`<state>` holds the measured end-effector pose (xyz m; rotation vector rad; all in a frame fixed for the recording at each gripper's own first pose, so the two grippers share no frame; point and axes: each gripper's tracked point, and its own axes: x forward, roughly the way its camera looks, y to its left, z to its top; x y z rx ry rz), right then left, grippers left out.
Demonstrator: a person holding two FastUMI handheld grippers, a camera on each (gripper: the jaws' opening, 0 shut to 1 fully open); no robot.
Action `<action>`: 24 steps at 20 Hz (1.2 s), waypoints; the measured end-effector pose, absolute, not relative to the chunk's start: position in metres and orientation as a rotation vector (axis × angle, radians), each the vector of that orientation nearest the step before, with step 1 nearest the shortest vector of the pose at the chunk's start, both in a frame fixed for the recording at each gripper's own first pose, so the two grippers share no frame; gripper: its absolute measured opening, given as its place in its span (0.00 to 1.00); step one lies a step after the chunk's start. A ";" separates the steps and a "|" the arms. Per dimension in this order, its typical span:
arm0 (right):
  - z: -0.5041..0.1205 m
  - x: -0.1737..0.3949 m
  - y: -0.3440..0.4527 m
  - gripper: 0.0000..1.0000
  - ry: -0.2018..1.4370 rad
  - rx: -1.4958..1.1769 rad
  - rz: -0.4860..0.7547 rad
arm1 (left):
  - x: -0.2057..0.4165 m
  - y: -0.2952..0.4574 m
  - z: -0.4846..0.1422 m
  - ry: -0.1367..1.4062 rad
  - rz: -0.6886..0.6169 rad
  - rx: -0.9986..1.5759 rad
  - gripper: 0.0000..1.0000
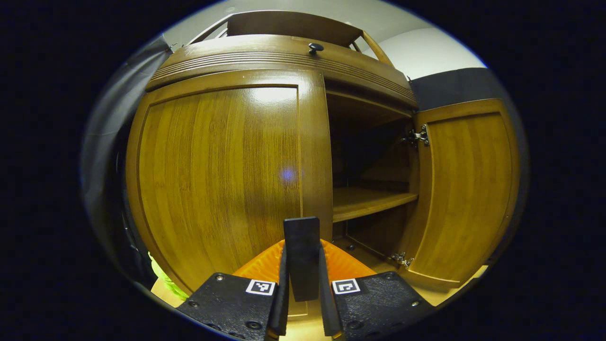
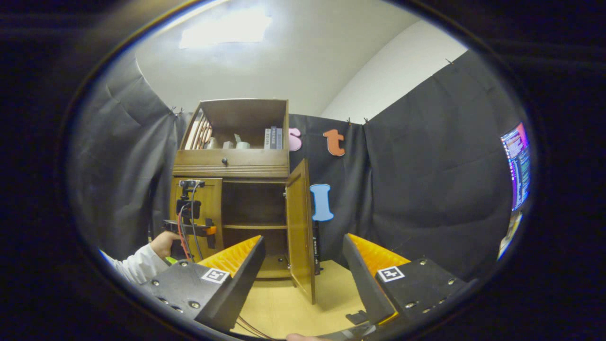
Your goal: Open the right door of the double-door shoe cabinet with the right hand, and open the left door with the left hand.
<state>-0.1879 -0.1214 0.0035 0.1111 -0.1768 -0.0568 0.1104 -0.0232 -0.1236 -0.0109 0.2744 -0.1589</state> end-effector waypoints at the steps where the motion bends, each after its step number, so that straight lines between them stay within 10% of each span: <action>1: 0.004 -0.188 -0.121 0.98 -0.179 0.118 -0.049 | 0.101 -0.022 -0.122 0.274 -0.168 -0.011 0.31; 24: -0.030 -0.116 -0.034 0.99 -0.045 0.067 0.122 | -0.027 0.030 -0.081 0.219 -0.278 -0.030 0.30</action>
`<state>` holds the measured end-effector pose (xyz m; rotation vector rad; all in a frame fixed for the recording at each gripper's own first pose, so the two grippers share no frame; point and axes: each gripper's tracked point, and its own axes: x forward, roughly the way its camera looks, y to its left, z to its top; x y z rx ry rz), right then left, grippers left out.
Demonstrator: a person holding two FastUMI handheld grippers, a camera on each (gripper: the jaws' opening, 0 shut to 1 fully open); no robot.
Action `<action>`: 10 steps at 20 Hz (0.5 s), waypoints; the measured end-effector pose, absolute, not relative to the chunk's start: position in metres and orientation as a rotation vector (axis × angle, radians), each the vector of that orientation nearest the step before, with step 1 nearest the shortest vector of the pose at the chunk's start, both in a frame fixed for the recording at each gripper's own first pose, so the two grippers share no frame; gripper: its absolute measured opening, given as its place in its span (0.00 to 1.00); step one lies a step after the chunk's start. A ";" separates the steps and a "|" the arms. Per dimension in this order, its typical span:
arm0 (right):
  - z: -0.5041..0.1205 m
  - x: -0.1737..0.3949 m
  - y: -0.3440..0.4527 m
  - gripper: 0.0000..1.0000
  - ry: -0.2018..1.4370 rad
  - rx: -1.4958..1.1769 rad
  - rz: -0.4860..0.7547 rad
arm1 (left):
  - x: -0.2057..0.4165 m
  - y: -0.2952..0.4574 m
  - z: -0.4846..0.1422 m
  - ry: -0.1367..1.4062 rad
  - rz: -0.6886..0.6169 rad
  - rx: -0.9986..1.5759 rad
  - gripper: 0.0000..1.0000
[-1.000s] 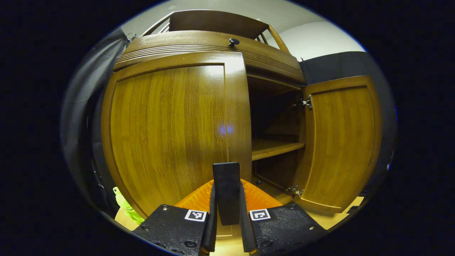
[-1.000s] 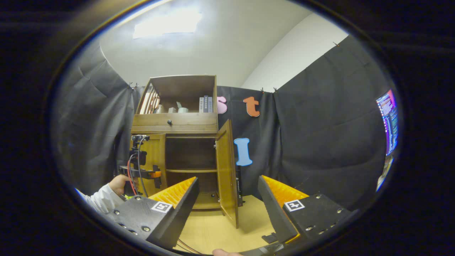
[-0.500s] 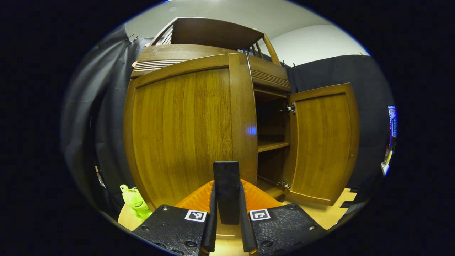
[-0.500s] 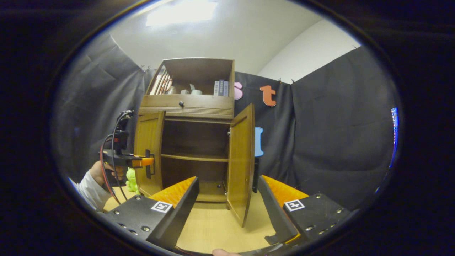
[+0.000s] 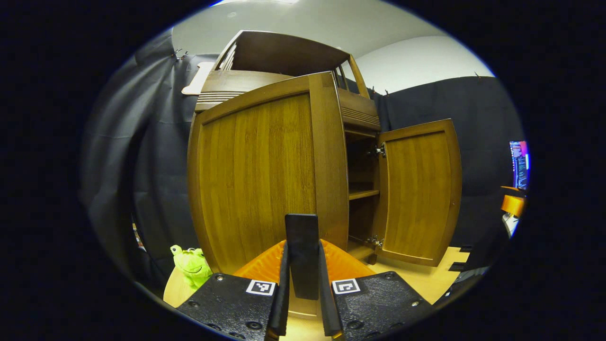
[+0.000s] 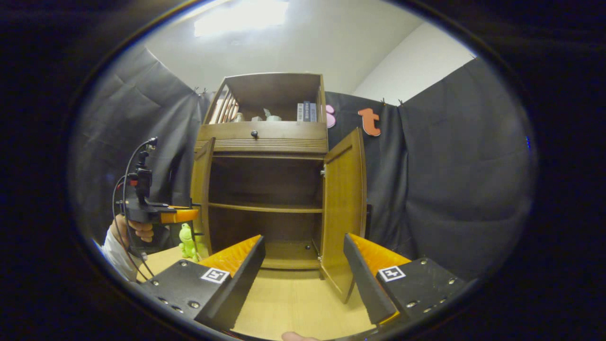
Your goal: Open the right door of the double-door shoe cabinet with the right hand, and open the left door with the left hand.
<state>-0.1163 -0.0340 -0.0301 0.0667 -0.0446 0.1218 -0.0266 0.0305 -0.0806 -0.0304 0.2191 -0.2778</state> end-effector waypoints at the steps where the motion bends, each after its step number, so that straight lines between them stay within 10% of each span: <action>1: -0.031 -0.116 -0.034 0.99 -0.042 0.071 0.121 | -0.029 0.034 -0.079 0.217 -0.275 -0.030 0.31; 10: -0.034 -0.109 -0.025 0.99 -0.040 0.091 0.133 | -0.056 0.069 -0.069 0.198 -0.213 0.004 0.29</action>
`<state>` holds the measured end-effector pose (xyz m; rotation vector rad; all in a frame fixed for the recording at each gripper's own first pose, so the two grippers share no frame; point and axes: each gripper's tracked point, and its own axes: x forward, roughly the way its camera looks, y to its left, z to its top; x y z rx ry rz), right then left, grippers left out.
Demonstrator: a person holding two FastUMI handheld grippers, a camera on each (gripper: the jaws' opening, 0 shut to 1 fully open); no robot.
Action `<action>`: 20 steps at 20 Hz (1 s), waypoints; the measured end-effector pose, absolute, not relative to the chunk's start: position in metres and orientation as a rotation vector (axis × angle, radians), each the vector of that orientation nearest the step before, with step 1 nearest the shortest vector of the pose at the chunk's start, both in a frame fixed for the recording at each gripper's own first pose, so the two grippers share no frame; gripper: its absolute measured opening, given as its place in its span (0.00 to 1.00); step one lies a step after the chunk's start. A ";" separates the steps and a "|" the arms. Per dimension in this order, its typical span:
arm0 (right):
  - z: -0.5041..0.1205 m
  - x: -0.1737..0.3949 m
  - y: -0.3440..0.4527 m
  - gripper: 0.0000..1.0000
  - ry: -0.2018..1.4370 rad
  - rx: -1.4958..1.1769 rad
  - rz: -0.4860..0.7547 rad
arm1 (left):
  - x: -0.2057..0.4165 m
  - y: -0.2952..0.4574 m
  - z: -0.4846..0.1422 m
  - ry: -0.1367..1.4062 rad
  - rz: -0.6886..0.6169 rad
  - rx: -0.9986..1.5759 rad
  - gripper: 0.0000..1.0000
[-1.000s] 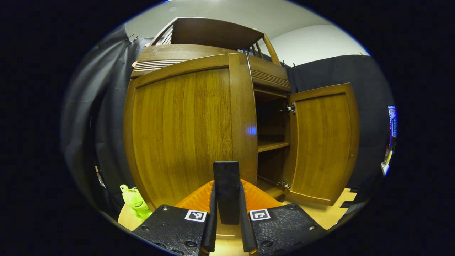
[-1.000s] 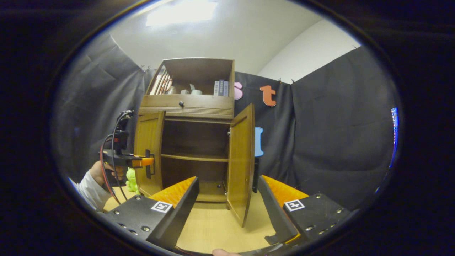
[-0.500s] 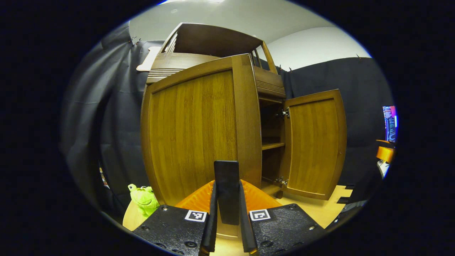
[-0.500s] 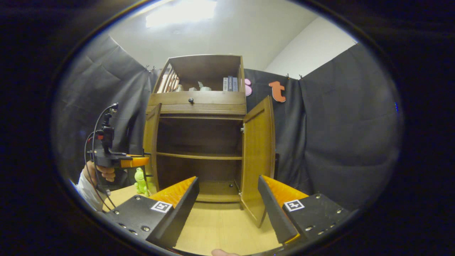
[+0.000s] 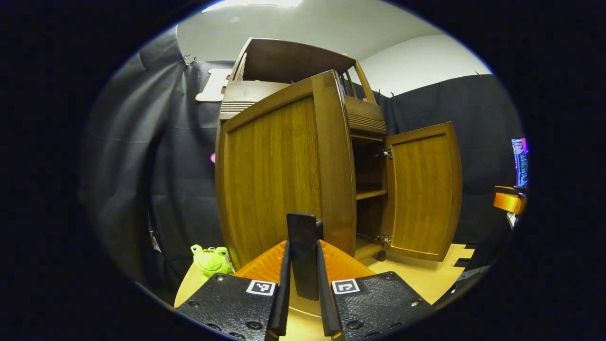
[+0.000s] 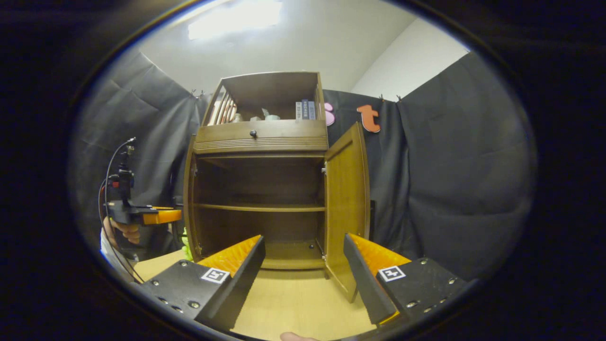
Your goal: Open the right door of the double-door shoe cabinet with the right hand, and open the left door with the left hand.
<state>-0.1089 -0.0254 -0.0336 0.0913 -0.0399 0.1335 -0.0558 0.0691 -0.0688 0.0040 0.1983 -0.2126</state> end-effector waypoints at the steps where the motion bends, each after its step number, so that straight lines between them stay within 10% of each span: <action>1: -0.034 -0.108 -0.023 0.99 -0.039 0.092 0.139 | -0.059 0.072 -0.068 0.196 -0.206 0.009 0.29; 20: -0.037 -0.099 0.028 0.97 -0.008 0.095 0.201 | -0.090 0.194 -0.063 0.210 0.013 0.007 0.19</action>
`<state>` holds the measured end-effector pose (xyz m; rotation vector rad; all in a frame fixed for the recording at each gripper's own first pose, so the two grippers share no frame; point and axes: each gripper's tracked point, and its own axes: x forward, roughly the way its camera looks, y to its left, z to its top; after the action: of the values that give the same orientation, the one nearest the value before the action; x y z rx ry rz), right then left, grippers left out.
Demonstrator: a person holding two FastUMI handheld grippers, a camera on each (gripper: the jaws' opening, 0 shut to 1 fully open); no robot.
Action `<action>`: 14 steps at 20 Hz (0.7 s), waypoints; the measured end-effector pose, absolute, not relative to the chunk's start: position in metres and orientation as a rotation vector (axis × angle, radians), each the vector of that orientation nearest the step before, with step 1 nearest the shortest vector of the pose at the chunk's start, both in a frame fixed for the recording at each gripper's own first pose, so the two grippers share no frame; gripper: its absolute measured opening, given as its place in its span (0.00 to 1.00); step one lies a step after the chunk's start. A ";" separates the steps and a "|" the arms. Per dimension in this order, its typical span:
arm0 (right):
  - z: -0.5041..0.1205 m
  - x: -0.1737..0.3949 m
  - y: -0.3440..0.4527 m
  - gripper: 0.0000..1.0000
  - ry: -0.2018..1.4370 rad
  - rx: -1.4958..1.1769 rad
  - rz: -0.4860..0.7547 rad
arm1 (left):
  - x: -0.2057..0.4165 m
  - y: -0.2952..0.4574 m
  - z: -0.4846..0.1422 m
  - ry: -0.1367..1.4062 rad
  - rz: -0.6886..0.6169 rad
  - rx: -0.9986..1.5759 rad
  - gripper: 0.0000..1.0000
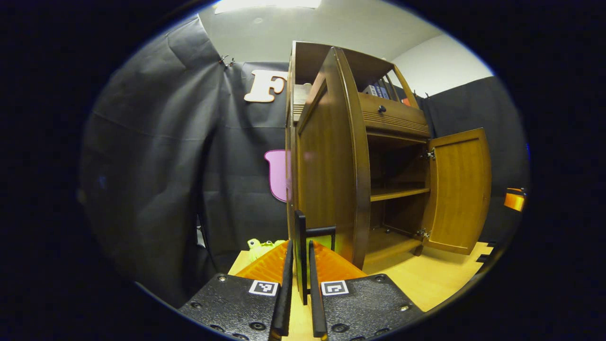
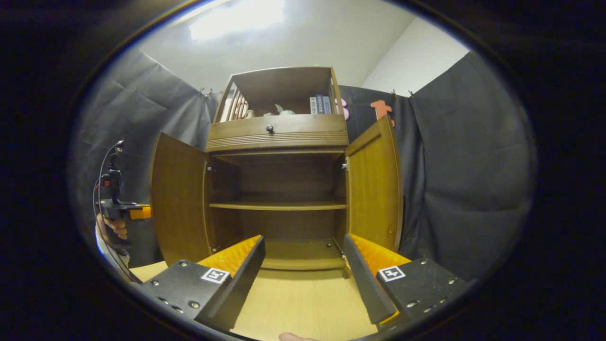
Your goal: Open the right door of the double-door shoe cabinet with the right hand, and open the left door with the left hand.
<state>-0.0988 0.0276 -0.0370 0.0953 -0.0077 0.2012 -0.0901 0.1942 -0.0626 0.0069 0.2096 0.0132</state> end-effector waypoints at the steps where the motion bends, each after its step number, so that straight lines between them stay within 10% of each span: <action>1: -0.038 -0.098 0.031 0.98 -0.003 0.089 0.204 | -0.091 0.199 -0.062 0.208 0.026 0.010 0.19; 10: -0.040 -0.090 0.037 0.99 0.021 0.084 0.205 | -0.096 0.213 -0.060 0.224 0.060 -0.004 0.13; 14: -0.039 -0.087 0.037 0.99 0.027 0.101 0.207 | -0.110 0.221 -0.049 0.195 0.110 0.014 0.32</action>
<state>-0.0873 0.0366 -0.0392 0.1012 0.0269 0.2069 -0.1096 0.2211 -0.0490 0.0140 0.1945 0.1104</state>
